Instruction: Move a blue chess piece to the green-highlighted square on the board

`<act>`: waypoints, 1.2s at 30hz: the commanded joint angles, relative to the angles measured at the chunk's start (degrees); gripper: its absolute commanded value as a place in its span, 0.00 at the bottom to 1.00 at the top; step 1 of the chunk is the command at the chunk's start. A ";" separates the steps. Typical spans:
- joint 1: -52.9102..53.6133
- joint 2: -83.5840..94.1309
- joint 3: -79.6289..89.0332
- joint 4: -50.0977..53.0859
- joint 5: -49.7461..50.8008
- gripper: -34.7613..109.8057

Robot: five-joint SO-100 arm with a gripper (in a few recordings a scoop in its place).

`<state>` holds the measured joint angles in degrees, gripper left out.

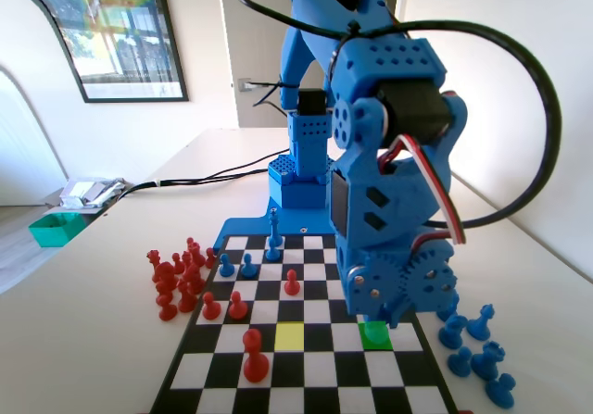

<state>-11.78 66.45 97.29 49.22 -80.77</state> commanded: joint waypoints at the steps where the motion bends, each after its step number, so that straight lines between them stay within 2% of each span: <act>1: -0.70 1.58 -2.02 -0.26 -0.79 0.25; 20: 0.09 1.67 -0.70 -1.58 -2.72 0.32; 28: 0.62 3.16 -2.37 -2.55 0.35 0.32; 36: 0.18 8.79 -7.82 6.15 1.67 0.32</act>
<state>-11.25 67.06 94.13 51.24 -78.84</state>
